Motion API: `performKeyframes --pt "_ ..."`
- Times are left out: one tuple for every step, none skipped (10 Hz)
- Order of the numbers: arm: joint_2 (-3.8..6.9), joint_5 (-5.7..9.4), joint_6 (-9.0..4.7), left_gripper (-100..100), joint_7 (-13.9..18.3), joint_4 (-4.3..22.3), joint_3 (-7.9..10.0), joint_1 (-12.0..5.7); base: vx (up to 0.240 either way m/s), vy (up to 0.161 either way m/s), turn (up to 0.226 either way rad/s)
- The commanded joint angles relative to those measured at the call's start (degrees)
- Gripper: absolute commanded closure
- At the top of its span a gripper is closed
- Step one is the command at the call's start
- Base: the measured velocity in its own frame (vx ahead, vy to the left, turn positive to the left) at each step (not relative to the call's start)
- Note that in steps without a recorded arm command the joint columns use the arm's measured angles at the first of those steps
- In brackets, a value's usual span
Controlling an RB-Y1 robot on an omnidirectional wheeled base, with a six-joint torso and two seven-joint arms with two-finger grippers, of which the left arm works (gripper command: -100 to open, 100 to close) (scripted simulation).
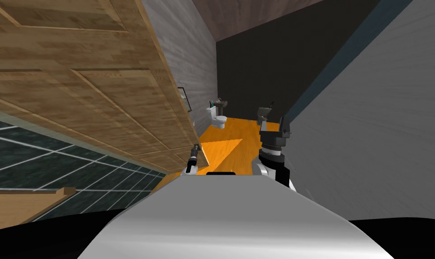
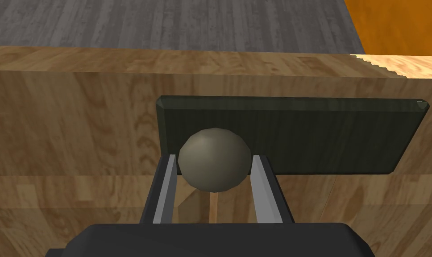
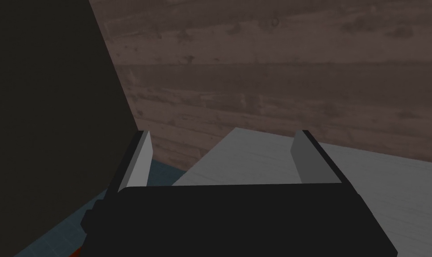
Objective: Push the door open
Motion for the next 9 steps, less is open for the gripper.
performKeyframes --pt "0.0 0.0 0.0 100 0.0 0.0 0.0 0.0 0.089 -0.033 0.03" --pt "0.28 0.55 -0.26 100 -0.33 0.15 0.99 -0.2 0.174 -0.032 0.042" --pt "0.3 0.69 -0.26 100 -0.43 0.17 1.23 -0.2 0.199 -0.039 0.052" --pt "0.39 1.13 -0.27 100 -0.76 0.25 2.02 -0.19 0.201 -0.039 0.057" --pt "0.45 1.48 -0.28 100 -1.02 0.31 2.63 -0.17 0.23 -0.029 0.055" --pt "0.53 1.85 -0.29 100 -1.29 0.37 3.28 -0.16 0.222 -0.054 0.048" --pt "0.6 2.22 -0.3 100 -1.57 0.43 3.95 -0.15 0.204 -0.072 0.063" --pt "0.6 2.22 -0.3 100 -1.57 0.43 3.95 -0.15 0.126 -0.038 0.045" --pt "0.71 2.79 -0.32 100 -1.99 0.53 4.95 -0.13 0.145 -0.035 0.042"
